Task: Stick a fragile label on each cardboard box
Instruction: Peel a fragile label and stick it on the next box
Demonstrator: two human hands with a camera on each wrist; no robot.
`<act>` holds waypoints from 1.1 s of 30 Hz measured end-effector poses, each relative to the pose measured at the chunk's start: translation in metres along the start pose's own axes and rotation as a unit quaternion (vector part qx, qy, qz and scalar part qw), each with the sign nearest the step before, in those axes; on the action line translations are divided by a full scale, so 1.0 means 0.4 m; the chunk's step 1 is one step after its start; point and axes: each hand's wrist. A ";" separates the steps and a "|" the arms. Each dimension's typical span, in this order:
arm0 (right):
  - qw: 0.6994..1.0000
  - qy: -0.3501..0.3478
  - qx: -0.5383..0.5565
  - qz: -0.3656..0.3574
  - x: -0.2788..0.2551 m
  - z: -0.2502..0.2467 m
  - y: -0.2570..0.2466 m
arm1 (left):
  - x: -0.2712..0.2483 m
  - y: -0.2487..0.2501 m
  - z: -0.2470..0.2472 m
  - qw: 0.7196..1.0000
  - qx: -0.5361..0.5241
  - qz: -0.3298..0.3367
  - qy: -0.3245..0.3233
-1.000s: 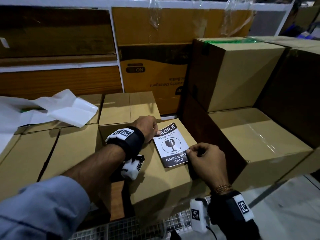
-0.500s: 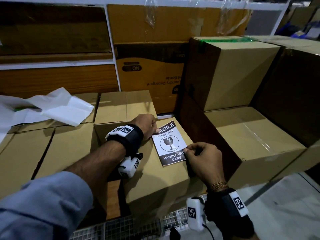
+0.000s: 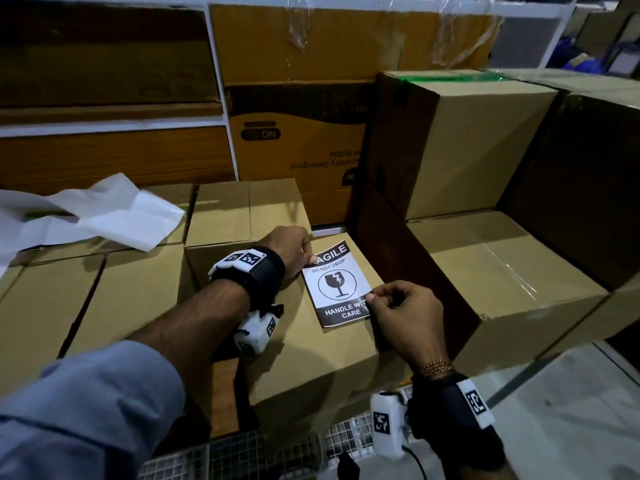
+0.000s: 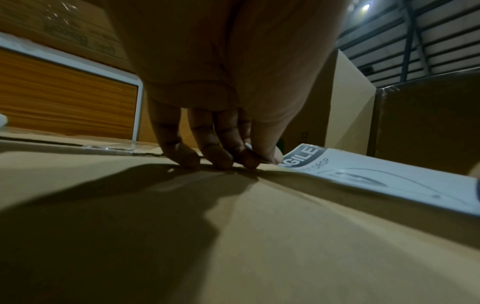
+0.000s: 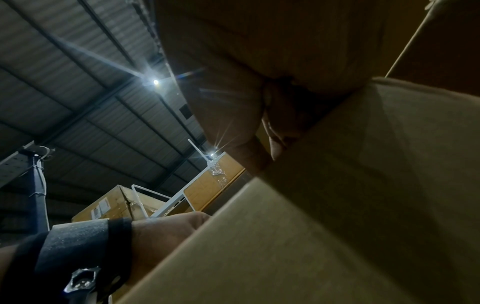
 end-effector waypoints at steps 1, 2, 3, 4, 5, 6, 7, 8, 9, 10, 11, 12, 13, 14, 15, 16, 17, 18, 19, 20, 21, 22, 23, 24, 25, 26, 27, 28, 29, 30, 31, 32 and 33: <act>1.000 0.000 0.002 0.000 -0.001 0.000 -0.001 | 0.001 0.000 0.001 1.000 0.000 -0.001 0.001; 1.000 0.001 0.003 0.000 -0.001 0.001 -0.001 | 0.002 0.000 0.001 1.000 -0.001 -0.003 0.002; 1.000 0.002 0.004 0.000 -0.002 0.002 -0.001 | 0.004 0.000 0.002 1.000 -0.001 -0.006 0.002; 1.000 0.004 0.006 0.001 -0.002 0.003 -0.002 | 0.005 0.000 0.003 1.000 0.001 -0.008 0.001; 1.000 0.007 0.010 0.004 -0.002 0.005 -0.002 | 0.006 0.001 0.005 1.000 0.005 -0.009 0.001; 1.000 0.011 0.014 0.006 -0.002 0.008 -0.002 | 0.007 0.000 0.006 1.000 0.011 -0.010 0.001; 1.000 0.017 0.018 0.008 -0.002 0.011 -0.002 | 0.008 -0.001 0.007 1.000 0.014 -0.011 0.000; 1.000 0.023 0.019 0.009 -0.001 0.014 -0.001 | 0.009 -0.001 0.007 1.000 0.016 -0.013 -0.001; 0.999 0.028 0.020 0.009 -0.001 0.017 -0.001 | 0.010 -0.003 0.008 1.000 0.018 -0.014 -0.002; 0.999 0.030 0.021 0.009 0.000 0.019 -0.001 | 0.012 -0.004 0.009 1.000 0.020 -0.014 -0.002; 0.999 0.031 0.021 0.010 0.000 0.020 -0.001 | 0.013 -0.005 0.010 1.000 0.021 -0.015 -0.002; 0.999 0.031 0.020 0.012 0.000 0.020 -0.001 | 0.014 -0.007 0.012 1.000 0.022 -0.016 -0.001; 0.999 0.033 0.019 0.013 -0.001 0.020 -0.002 | 0.015 -0.008 0.013 1.000 0.022 -0.016 -0.001; 0.999 0.037 0.018 0.013 0.000 0.021 -0.002 | 0.016 -0.009 0.014 1.000 0.023 -0.016 -0.001; 0.999 0.041 0.017 0.014 0.000 0.022 -0.001 | 0.017 -0.010 0.015 1.000 0.023 -0.016 -0.001; 0.999 0.046 0.016 0.016 -0.001 0.024 -0.002 | 0.018 -0.011 0.016 1.000 0.023 -0.016 -0.002; 0.998 0.050 0.017 0.017 -0.002 0.026 -0.002 | 0.019 -0.011 0.017 1.000 0.023 -0.017 -0.003; 0.998 0.051 0.020 0.019 -0.003 0.027 -0.002 | 0.020 -0.011 0.018 1.000 0.023 -0.018 -0.004; 0.998 0.050 0.024 0.020 -0.003 0.029 -0.002 | 0.021 -0.011 0.018 1.000 0.023 -0.019 -0.006; 0.998 0.050 0.025 0.021 -0.003 0.030 -0.003 | 0.021 -0.011 0.018 0.999 0.024 -0.019 -0.006; 0.998 0.050 0.024 0.023 -0.003 0.031 -0.003 | 0.021 -0.012 0.018 0.999 0.027 -0.018 -0.006; 0.998 0.052 0.020 0.022 -0.003 0.032 -0.004 | 0.021 -0.013 0.018 0.999 0.030 -0.016 -0.006; 0.998 0.056 0.013 0.020 -0.002 0.033 -0.003 | 0.022 -0.014 0.018 0.999 0.034 -0.012 -0.006; 0.998 0.059 0.007 0.020 -0.001 0.033 -0.002 | 0.022 -0.015 0.018 0.999 0.036 -0.010 -0.007; 0.998 0.061 0.004 0.020 -0.001 0.034 -0.002 | 0.022 -0.015 0.018 0.999 0.038 -0.010 -0.008; 0.998 0.064 0.000 0.022 -0.001 0.035 -0.002 | 0.022 -0.014 0.019 0.999 0.039 -0.010 -0.010; 0.997 0.068 -0.003 0.021 -0.001 0.036 -0.002 | 0.023 -0.014 0.021 0.999 0.042 -0.010 -0.010; 0.997 0.072 -0.005 0.021 -0.001 0.038 -0.003 | 0.022 -0.014 0.022 0.999 0.045 -0.010 -0.009; 0.997 0.074 -0.005 0.020 -0.001 0.040 -0.003 | 0.023 -0.013 0.023 0.999 0.049 -0.011 -0.009; 0.997 0.075 -0.005 0.019 -0.001 0.041 -0.003 | 0.023 -0.012 0.024 0.999 0.052 -0.010 -0.008; 0.997 0.075 -0.004 0.019 0.000 0.042 -0.003 | 0.025 -0.013 0.026 0.998 0.054 -0.011 -0.008; 0.997 0.073 -0.004 0.021 0.001 0.043 -0.002 | 0.026 -0.013 0.028 0.998 0.055 -0.011 -0.009; 0.997 0.072 -0.004 0.021 0.002 0.043 -0.001 | 0.029 -0.013 0.029 0.998 0.056 -0.012 -0.010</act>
Point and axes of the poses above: each hand's wrist, its own x-axis towards the middle knuckle, its own z-axis out of the palm, y = z × x, and after that the axes turned 15 degrees about z, right-handed
